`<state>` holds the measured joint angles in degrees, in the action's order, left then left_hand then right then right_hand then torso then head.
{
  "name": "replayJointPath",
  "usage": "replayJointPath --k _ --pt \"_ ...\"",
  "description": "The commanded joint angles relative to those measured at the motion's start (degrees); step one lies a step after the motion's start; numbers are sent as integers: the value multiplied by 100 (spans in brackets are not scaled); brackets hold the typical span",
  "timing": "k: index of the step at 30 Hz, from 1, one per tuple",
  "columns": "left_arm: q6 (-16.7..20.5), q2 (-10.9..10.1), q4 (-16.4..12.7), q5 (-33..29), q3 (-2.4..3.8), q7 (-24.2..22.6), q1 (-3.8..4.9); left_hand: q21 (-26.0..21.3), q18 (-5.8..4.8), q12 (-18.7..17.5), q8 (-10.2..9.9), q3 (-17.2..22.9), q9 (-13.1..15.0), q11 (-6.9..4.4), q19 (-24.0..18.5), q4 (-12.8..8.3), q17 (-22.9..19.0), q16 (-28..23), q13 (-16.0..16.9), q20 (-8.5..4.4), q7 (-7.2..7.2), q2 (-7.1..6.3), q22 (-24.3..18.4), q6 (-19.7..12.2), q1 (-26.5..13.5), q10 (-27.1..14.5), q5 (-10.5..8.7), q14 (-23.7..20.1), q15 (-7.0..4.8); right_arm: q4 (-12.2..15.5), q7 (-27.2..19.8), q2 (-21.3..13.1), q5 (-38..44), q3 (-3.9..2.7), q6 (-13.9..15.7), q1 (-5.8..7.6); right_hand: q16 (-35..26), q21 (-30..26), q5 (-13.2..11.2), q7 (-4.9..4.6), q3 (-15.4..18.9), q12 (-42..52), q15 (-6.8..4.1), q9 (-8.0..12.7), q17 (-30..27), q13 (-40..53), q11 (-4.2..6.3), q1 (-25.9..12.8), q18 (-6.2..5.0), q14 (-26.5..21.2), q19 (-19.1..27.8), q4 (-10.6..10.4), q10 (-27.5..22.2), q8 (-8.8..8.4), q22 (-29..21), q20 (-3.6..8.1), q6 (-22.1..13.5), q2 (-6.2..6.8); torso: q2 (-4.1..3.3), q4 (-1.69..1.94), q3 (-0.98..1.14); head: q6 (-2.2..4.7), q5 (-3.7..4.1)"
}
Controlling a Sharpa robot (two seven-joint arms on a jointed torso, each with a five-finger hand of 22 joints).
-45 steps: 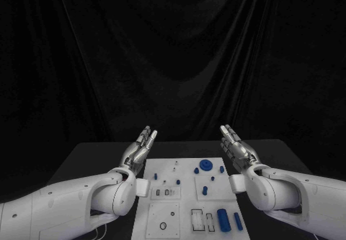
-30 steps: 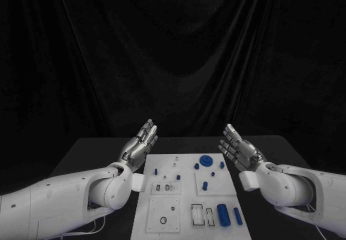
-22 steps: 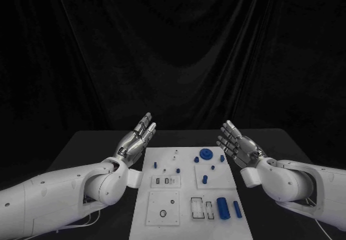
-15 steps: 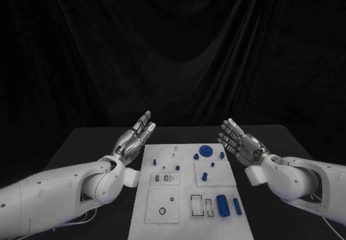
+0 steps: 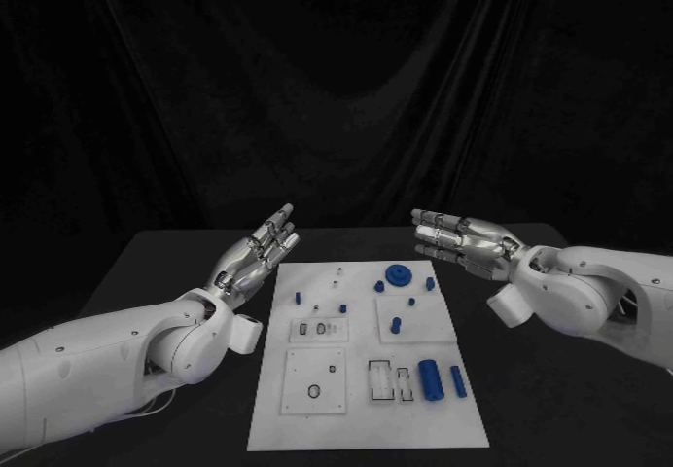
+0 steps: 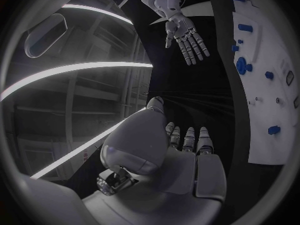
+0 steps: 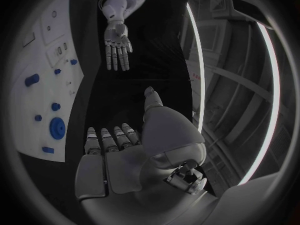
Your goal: Assemble the parts on the task board
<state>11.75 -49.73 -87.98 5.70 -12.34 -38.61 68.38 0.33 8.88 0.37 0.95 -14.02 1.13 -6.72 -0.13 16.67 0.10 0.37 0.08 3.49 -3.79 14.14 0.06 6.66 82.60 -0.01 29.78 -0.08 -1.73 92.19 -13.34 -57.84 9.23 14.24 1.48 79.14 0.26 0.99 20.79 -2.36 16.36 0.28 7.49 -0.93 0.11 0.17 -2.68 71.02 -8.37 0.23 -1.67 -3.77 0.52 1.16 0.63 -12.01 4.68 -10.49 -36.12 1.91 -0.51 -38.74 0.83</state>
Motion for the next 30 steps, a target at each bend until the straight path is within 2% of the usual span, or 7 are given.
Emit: replayJointPath --k 1,4,7,12,21,24,30 --pt "-167 -36 -23 264 6 -620 2 -33 94 -37 33 41 9 64 13 -3 -10 -37 -8 62 29 -4 -6 64 92 1 32 8 -1 -66 939 34 1709 -5 -405 124 28 128 26 -398 -3 38 -85 -30 37 32 -278 183 -178 161 -293 -142 119 34 72 -102 233 51 -57 51 -39 -47 37" --pt "-186 -65 -32 277 6 -609 2 -33 96 -37 38 67 12 108 13 -11 -10 -37 -8 121 69 -1 -6 97 151 1 107 8 48 -138 1164 85 2399 -5 -391 239 78 196 68 -470 -82 163 41 -11 86 105 -592 461 -165 479 -539 -64 571 -12 100 -181 154 90 -95 78 -64 -35 67" --pt "-197 -72 -35 283 6 -607 3 -33 103 -37 51 92 21 176 13 -19 -10 -37 -8 159 130 -8 -6 161 213 1 193 8 76 -173 1348 110 3206 -5 -348 315 91 286 -45 -659 -402 138 47 -37 106 111 -547 787 -194 681 -876 145 694 19 138 -227 368 111 -113 138 -80 -70 88" --pt "-196 -165 -102 290 6 -643 4 -33 113 -37 62 142 28 230 13 -49 -10 -37 -8 210 183 -41 -6 222 331 1 357 8 111 -310 1579 320 5170 -5 -88 470 231 704 -179 -612 -1258 152 87 -99 228 156 -532 1265 -205 1761 -2341 663 1099 87 323 -307 975 284 -232 184 -101 -32 110" --pt "-218 -185 -66 292 6 -635 4 -33 121 -37 58 194 26 241 13 -65 -10 -37 -8 278 198 -58 -6 223 413 1 491 8 165 -463 1636 636 7888 -6 274 583 617 962 -781 -452 -1740 340 -252 -172 727 390 -248 1216 -218 5178 -4939 796 3048 157 385 30 1969 531 -358 232 -157 -104 173" --pt "-232 -170 -42 292 6 -627 4 -33 122 -37 57 212 26 242 13 -75 -10 -37 -8 299 200 -59 -6 224 437 1 521 8 179 -480 1588 697 8407 -6 403 592 690 1049 -825 -435 -1773 369 -334 -189 870 465 -222 1229 -224 5655 -5417 819 3610 176 412 158 2238 565 -375 243 -170 -107 192" --pt "-273 -165 -7 293 6 -611 4 -33 125 -37 56 251 26 250 13 -98 -10 -37 -8 345 208 -65 -6 223 483 1 591 8 214 -568 1496 850 9101 -5 687 593 968 1535 -842 -370 -1816 438 -591 -314 1273 627 -127 1259 -205 6726 -6307 911 4557 311 695 462 3532 638 -476 366 -209 -122 346"
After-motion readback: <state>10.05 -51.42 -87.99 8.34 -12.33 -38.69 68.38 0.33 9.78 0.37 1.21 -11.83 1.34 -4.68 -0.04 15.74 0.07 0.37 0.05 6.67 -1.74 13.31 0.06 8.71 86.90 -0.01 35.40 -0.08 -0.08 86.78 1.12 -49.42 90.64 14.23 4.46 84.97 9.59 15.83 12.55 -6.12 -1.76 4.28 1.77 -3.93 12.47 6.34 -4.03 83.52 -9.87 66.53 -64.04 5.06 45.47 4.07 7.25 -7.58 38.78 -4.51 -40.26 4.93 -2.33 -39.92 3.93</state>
